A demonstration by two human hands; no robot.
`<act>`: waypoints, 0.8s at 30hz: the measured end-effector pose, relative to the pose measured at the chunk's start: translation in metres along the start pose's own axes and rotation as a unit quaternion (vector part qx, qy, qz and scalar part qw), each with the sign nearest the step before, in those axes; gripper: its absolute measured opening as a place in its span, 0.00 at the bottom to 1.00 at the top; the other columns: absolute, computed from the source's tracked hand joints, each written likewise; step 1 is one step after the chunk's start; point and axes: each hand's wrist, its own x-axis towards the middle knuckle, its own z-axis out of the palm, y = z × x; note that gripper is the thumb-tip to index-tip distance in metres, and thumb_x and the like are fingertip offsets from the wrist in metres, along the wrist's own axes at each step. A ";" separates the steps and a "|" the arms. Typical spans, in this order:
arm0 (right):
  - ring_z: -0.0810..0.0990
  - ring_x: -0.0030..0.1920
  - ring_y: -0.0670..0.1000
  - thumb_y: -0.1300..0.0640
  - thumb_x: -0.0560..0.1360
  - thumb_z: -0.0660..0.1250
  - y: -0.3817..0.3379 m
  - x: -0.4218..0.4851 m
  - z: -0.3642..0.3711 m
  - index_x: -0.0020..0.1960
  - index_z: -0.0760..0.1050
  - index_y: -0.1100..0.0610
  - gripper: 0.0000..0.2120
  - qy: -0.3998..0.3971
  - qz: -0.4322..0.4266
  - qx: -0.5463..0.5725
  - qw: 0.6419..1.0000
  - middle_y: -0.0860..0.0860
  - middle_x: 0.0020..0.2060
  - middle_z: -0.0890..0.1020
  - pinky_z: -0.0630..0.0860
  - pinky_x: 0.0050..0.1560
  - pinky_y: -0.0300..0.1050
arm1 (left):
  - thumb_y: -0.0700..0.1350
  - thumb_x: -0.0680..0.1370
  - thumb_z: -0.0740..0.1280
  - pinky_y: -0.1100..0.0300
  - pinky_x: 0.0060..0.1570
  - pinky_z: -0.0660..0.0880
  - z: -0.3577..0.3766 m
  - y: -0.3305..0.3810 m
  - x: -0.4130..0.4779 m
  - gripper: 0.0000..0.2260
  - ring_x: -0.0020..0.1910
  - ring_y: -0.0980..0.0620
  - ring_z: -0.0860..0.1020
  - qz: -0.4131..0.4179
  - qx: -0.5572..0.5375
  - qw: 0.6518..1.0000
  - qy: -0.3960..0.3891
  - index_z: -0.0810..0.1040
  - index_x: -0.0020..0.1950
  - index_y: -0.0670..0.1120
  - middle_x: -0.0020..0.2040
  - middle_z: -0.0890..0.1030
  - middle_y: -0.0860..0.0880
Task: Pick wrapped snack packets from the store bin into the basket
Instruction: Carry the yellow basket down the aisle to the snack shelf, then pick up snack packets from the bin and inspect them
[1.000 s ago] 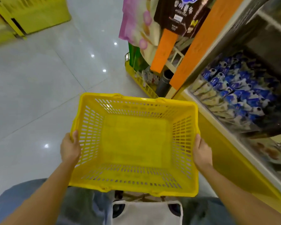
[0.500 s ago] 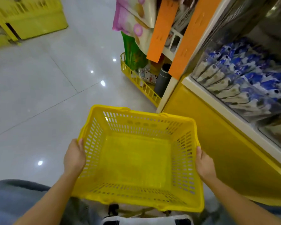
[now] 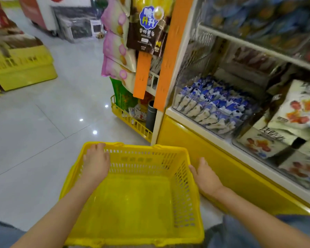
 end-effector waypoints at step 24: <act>0.76 0.58 0.53 0.55 0.79 0.61 -0.099 0.211 -0.158 0.63 0.73 0.62 0.16 0.109 -0.079 0.081 0.988 0.57 0.58 0.79 0.70 0.58 0.43 | 0.43 0.81 0.56 0.57 0.59 0.67 -0.003 0.228 0.128 0.13 0.60 0.51 0.70 0.492 -0.089 0.866 -0.002 0.73 0.63 0.45 0.59 0.75 0.49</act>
